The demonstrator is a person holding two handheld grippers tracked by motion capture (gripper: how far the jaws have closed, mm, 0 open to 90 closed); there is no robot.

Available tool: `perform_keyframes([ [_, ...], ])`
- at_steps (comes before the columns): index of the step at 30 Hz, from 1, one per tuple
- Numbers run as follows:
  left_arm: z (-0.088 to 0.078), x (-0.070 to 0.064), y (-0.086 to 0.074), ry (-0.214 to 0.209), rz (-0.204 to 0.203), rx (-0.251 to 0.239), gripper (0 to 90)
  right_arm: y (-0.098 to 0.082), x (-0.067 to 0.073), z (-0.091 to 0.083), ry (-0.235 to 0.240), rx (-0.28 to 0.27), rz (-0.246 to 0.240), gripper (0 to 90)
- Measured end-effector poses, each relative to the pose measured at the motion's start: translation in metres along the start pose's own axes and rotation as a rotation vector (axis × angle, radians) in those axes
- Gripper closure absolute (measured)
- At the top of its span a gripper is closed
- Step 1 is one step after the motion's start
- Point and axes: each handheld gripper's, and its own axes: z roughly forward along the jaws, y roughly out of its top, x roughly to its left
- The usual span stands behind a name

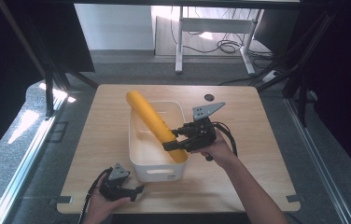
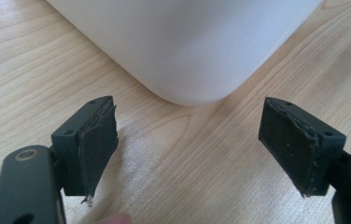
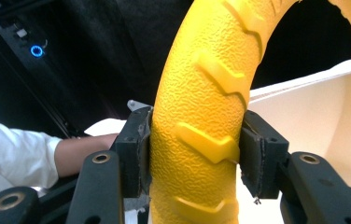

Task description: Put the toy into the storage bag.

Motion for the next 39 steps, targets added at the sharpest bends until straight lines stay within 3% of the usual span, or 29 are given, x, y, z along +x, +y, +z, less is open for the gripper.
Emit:
perform_keyframes([
  [12, 0.000, 0.000, 0.000, 0.000, 0.004, 0.006, 19.7, -0.012, -0.005, 0.000, 0.008, 0.015, 0.004, 49.6],
  [17, 0.001, 0.000, 0.000, -0.001, 0.005, 0.008, 19.7, -0.016, -0.004, 0.000, -0.012, 0.037, -0.005, 49.1],
  [22, 0.001, 0.000, -0.001, -0.001, 0.005, 0.007, 19.7, -0.018, -0.006, -0.001, -0.013, 0.023, 0.013, 45.4],
  [26, 0.002, 0.000, -0.001, 0.000, 0.003, 0.010, 19.7, -0.020, -0.010, -0.002, -0.011, 0.017, 0.067, 39.2],
  [30, 0.002, 0.000, -0.001, -0.001, 0.005, 0.012, 19.7, -0.020, -0.011, -0.003, -0.033, 0.001, 0.075, 36.3],
  [39, 0.002, 0.000, -0.001, -0.001, 0.003, 0.010, 19.7, -0.020, -0.004, -0.006, -0.099, -0.017, 0.040, 32.4],
])
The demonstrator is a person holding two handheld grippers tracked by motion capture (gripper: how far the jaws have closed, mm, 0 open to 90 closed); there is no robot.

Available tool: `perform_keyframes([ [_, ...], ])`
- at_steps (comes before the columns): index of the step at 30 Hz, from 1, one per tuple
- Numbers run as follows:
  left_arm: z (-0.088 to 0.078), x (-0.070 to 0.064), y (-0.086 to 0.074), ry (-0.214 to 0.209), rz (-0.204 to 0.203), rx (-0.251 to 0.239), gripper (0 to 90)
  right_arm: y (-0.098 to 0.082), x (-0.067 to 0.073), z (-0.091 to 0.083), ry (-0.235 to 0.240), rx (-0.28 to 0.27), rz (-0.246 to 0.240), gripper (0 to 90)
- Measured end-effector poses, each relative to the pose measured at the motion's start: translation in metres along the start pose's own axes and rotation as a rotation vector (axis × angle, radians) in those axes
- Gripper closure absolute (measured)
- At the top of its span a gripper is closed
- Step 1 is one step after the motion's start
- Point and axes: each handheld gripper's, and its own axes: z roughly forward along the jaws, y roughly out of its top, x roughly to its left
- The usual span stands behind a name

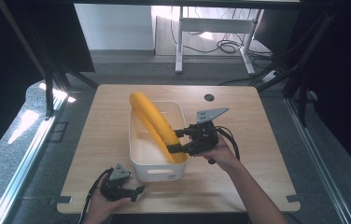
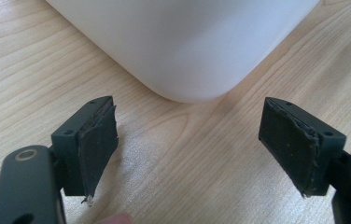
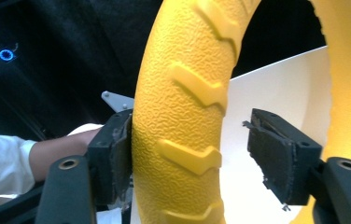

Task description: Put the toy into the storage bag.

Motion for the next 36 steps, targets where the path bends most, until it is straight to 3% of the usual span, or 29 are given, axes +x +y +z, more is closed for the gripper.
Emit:
perform_keyframes([
  [10, 0.000, 0.000, 0.000, 0.001, -0.003, -0.002, 19.7, -0.002, 0.006, -0.009, -0.059, -0.026, -0.031, 28.4],
  [15, -0.001, 0.000, 0.000, -0.002, 0.003, -0.006, 19.5, -0.006, 0.009, -0.018, -0.083, -0.072, -0.048, 28.3],
  [25, -0.002, 0.000, 0.000, -0.002, 0.002, -0.011, 19.5, -0.020, 0.014, -0.040, -0.116, -0.121, -0.043, 28.0],
  [32, -0.002, 0.000, 0.001, -0.001, 0.000, -0.011, 19.5, -0.037, 0.016, -0.059, -0.171, -0.126, -0.045, 29.8],
  [36, -0.003, 0.000, 0.001, 0.000, 0.001, -0.013, 19.5, -0.049, 0.015, -0.072, -0.242, -0.115, -0.043, 29.8],
])
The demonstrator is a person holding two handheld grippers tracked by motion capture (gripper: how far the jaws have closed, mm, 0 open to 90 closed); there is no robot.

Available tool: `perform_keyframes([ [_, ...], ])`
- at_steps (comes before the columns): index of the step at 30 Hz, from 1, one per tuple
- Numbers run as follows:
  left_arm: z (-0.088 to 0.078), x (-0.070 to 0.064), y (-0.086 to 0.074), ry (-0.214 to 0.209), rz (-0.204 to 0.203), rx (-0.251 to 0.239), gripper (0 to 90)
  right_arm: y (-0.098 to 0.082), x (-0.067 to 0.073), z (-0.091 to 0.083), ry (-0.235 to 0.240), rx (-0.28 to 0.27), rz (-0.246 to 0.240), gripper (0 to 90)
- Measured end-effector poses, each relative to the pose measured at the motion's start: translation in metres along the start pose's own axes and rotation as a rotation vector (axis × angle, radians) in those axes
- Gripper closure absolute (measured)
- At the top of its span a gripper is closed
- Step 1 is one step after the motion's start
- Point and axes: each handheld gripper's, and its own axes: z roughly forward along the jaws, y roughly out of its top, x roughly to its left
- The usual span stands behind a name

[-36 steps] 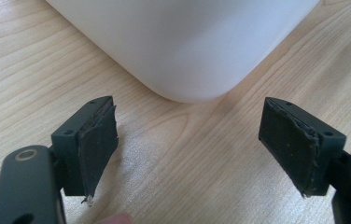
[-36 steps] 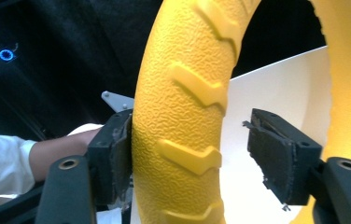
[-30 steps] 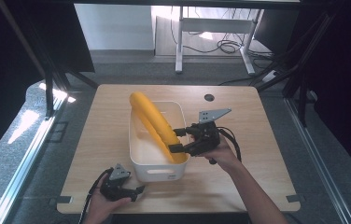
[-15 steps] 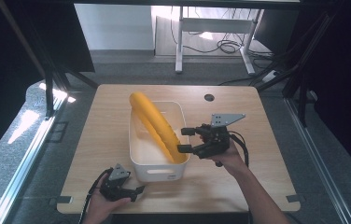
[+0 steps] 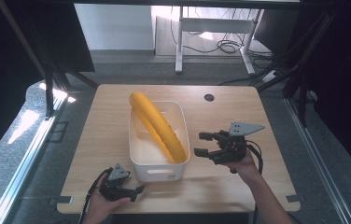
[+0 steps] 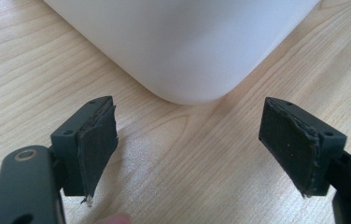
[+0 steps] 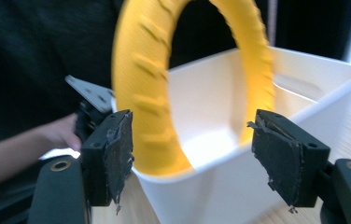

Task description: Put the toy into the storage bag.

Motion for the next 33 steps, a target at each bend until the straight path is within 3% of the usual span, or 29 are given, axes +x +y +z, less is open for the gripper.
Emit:
perform_keyframes([
  [6, 0.000, 0.000, 0.000, 0.001, 0.003, 0.002, 19.5, -0.023, -0.009, -0.018, -0.099, 0.053, 0.003, 29.9],
  [21, -0.001, 0.000, 0.000, 0.004, 0.001, 0.004, 19.5, -0.085, -0.018, -0.054, -0.198, 0.145, 0.101, 30.5],
  [27, 0.001, 0.001, -0.001, 0.003, 0.004, 0.010, 19.5, -0.099, -0.025, -0.057, -0.233, 0.161, 0.136, 30.5],
  [33, 0.001, 0.001, -0.001, 0.001, 0.002, 0.010, 19.5, -0.104, -0.028, -0.054, -0.259, 0.195, 0.128, 30.5],
])
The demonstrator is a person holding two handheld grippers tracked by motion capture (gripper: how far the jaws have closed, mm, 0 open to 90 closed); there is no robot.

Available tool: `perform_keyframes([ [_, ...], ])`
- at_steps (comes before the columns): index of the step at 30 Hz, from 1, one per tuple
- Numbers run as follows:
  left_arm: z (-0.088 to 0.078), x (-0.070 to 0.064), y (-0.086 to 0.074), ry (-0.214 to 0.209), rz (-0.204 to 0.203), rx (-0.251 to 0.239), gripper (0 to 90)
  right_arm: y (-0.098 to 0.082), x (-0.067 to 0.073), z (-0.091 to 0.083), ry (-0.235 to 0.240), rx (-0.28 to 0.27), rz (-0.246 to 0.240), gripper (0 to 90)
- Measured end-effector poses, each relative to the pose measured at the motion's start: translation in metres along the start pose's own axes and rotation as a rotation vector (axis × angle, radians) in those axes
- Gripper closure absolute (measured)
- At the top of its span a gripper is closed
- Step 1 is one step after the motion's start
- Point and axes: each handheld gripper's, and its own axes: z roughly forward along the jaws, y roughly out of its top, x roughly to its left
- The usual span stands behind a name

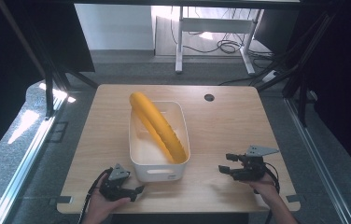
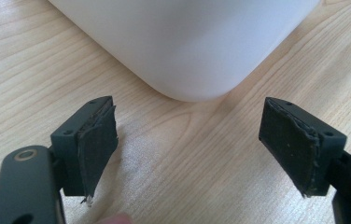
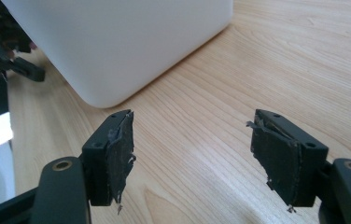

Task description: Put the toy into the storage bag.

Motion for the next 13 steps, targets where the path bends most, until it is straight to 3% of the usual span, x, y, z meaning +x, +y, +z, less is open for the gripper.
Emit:
perform_keyframes([
  [13, 0.0010, -0.0005, 0.0003, 0.001, 0.006, 0.001, 19.5, -0.0020, -0.0019, 0.0019, -0.029, 0.007, -0.003, 30.0],
])
